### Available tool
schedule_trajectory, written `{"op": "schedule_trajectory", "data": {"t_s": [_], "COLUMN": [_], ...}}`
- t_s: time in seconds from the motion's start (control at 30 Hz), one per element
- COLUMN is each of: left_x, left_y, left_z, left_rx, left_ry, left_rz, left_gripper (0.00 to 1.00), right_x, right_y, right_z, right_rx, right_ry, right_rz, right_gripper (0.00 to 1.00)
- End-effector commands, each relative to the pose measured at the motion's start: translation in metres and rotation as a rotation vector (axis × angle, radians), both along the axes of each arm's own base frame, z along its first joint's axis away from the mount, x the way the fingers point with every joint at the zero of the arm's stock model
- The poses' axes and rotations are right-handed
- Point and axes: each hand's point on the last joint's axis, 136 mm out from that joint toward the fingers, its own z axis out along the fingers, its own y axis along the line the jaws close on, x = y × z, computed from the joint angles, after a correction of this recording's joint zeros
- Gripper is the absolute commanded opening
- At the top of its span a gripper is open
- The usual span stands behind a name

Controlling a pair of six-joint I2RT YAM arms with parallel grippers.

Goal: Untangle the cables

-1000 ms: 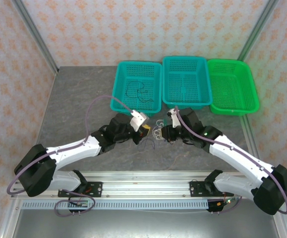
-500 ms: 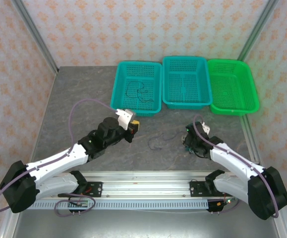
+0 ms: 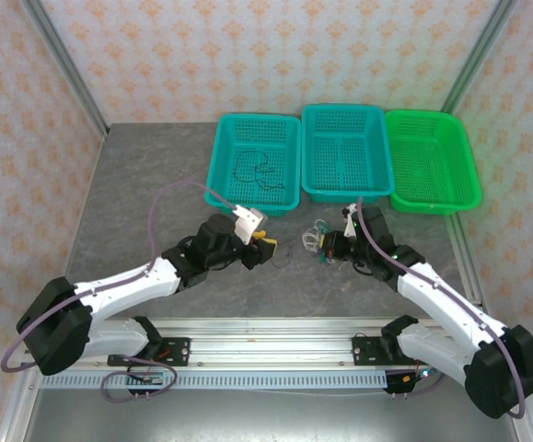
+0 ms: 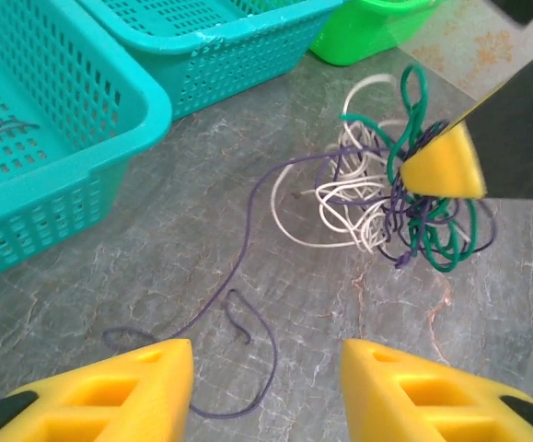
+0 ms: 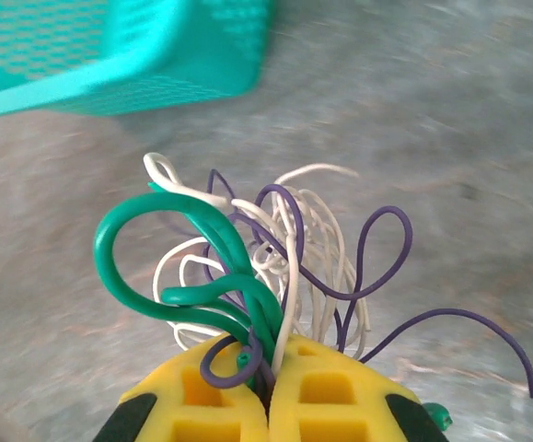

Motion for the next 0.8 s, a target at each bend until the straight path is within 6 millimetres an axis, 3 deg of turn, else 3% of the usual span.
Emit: {"op": "schedule_trajectory", "data": {"t_s": [0.0, 0.13, 0.37, 0.5, 0.63, 0.77], "left_x": [0.008, 0.009, -0.010, -0.006, -0.009, -0.006], "left_y": [-0.009, -0.004, -0.026, -0.027, -0.029, -0.036], "left_z": [0.028, 0.034, 0.030, 0.024, 0.017, 0.012], "left_rx": [0.059, 0.178, 0.143, 0.111, 0.082, -0.006], "left_ry": [-0.125, -0.218, -0.173, -0.169, -0.147, -0.114], "left_rz": [-0.068, -0.114, -0.286, -0.257, -0.258, -0.228], "left_gripper": [0.49, 0.51, 0.54, 0.53, 0.54, 0.53], "right_x": [-0.019, -0.031, -0.049, -0.043, -0.023, -0.038], "right_y": [0.028, 0.043, 0.069, 0.067, 0.040, 0.058], "right_z": [0.034, 0.051, 0.078, 0.087, 0.088, 0.103], "right_rx": [0.023, 0.012, 0.059, 0.046, -0.070, 0.056], "right_ry": [-0.075, -0.100, -0.158, -0.186, -0.238, -0.262], "right_rz": [0.219, 0.316, 0.466, 0.439, 0.277, 0.370], "right_gripper": [0.00, 0.00, 0.00, 0.00, 0.00, 0.00]}}
